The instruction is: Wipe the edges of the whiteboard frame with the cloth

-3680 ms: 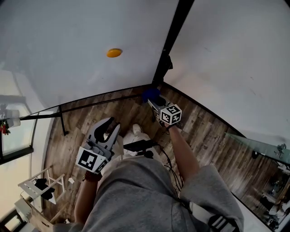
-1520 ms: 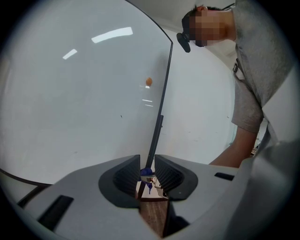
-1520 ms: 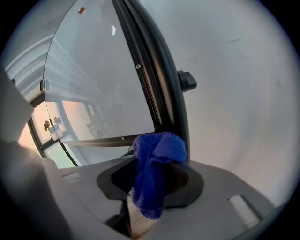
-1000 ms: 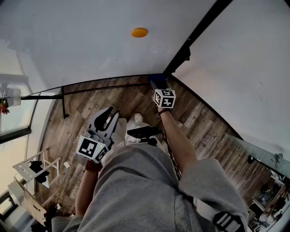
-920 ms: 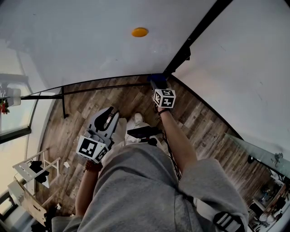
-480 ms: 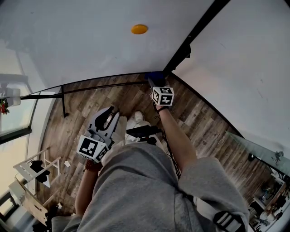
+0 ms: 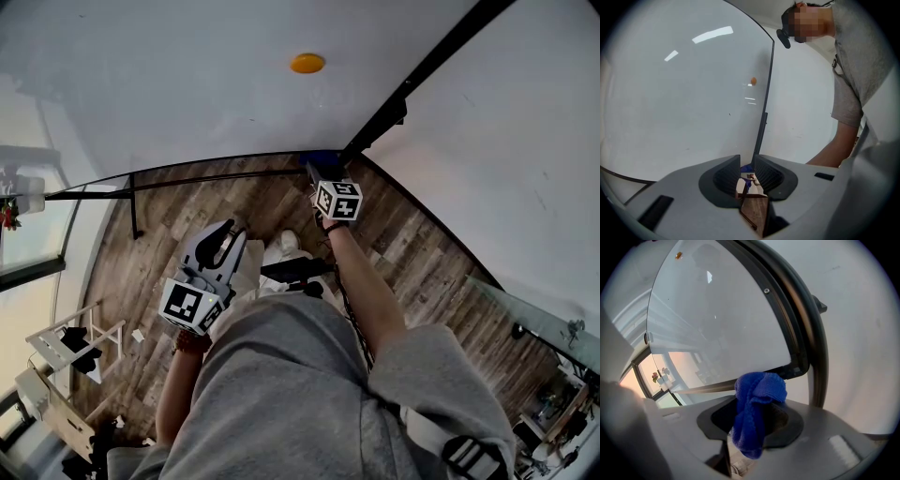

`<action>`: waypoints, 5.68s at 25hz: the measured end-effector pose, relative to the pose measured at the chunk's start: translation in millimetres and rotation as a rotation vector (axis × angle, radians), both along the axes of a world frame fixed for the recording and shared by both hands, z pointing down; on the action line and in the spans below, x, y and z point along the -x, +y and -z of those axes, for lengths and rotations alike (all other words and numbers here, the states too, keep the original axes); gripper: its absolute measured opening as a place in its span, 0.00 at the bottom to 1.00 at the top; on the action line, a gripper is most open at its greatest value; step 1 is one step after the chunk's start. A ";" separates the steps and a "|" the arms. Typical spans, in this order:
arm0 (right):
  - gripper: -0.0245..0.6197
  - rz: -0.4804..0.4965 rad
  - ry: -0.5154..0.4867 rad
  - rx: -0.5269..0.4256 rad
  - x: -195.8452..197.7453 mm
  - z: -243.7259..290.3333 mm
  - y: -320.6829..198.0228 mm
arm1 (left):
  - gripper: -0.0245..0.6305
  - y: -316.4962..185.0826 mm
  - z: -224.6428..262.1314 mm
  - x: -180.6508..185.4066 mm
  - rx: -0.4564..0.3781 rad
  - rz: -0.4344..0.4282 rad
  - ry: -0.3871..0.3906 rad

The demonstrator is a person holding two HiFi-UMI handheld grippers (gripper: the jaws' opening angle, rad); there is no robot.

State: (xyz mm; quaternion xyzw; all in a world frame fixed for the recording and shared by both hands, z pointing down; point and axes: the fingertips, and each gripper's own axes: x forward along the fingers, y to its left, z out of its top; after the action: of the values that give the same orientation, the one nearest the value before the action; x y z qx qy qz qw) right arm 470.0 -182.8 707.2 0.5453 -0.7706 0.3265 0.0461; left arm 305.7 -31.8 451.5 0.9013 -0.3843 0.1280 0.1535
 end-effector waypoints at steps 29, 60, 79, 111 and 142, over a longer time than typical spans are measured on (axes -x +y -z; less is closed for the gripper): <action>0.28 0.044 -0.090 0.027 60.9 -1.0 -11.1 | 0.18 -14.6 -5.1 55.6 0.004 0.085 -0.020; 0.28 0.091 -0.083 0.072 112.0 -3.3 -15.2 | 0.17 -27.2 -9.8 112.2 0.003 0.148 -0.008; 0.28 0.058 -0.090 0.090 148.6 -2.0 -24.0 | 0.17 -39.9 -12.0 185.8 0.005 0.218 0.012; 0.28 0.084 -0.059 0.151 221.0 -2.8 -21.3 | 0.17 -75.7 -17.4 260.0 0.014 0.122 0.055; 0.28 -0.003 -0.026 0.141 306.0 9.2 -19.4 | 0.15 -65.0 -21.9 390.5 0.023 0.133 0.070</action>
State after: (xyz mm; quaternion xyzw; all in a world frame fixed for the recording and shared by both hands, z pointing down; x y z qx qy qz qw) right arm 164.0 -202.1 698.0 0.5375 -0.7454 0.3872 0.0742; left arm -84.9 -96.8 473.4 0.8759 -0.4361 0.0905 0.1854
